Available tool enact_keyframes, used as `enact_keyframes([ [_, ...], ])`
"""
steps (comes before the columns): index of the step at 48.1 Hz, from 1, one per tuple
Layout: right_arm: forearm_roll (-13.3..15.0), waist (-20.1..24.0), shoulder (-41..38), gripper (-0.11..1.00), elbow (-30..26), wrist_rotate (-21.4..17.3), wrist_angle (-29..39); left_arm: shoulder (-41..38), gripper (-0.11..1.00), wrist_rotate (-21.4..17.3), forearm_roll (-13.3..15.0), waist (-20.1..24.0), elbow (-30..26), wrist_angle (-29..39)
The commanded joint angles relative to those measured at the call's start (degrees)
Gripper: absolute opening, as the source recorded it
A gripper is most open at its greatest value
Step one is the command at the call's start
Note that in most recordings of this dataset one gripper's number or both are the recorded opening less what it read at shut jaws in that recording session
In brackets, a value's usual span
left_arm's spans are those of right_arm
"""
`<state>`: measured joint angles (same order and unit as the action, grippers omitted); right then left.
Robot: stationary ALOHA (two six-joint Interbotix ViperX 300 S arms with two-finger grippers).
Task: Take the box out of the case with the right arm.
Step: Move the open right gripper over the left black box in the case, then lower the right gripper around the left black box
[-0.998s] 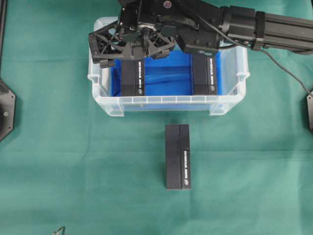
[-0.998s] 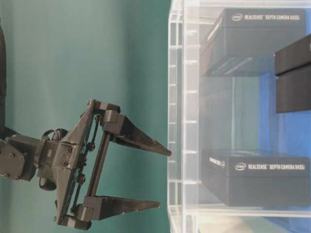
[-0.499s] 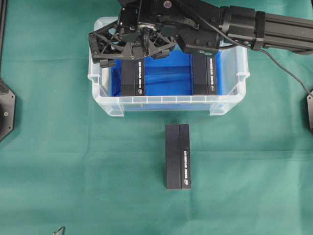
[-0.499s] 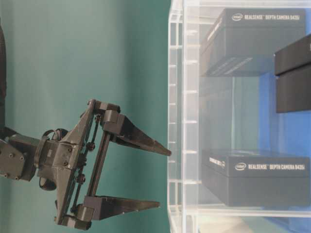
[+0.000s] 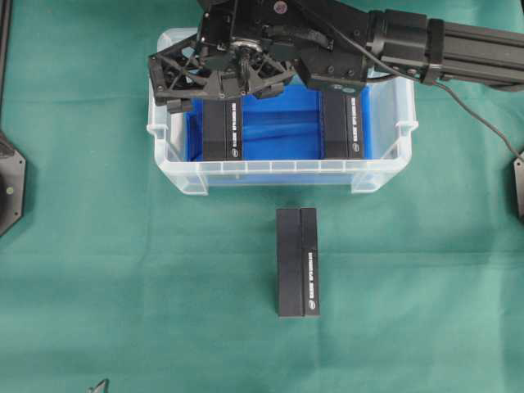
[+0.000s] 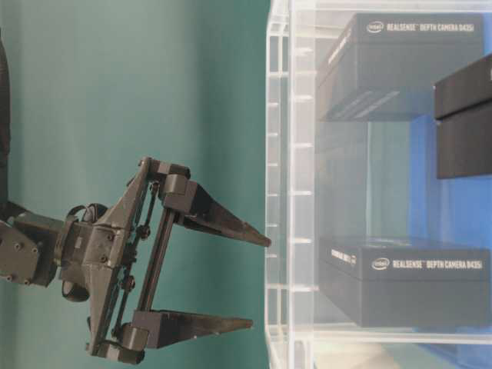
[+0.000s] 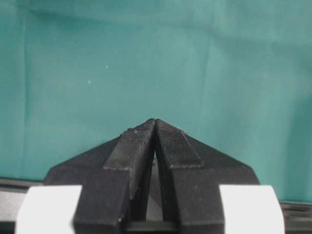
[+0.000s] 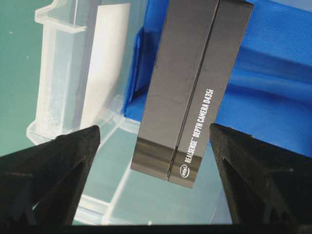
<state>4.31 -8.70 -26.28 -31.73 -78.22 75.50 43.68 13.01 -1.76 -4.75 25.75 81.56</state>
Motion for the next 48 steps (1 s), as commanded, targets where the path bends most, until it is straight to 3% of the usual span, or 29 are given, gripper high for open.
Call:
enact_keyframes([
  [1,0.09,0.18,1.49,0.94,-0.79,-0.09,-0.18,-0.18,0.00,-0.09,-0.26,0.18,-1.23,-0.18],
  [48,0.88,0.18,1.32,0.94,-0.53,-0.44,-0.18,-0.26,0.00,0.00,-0.18,0.18,-1.23,-0.18],
])
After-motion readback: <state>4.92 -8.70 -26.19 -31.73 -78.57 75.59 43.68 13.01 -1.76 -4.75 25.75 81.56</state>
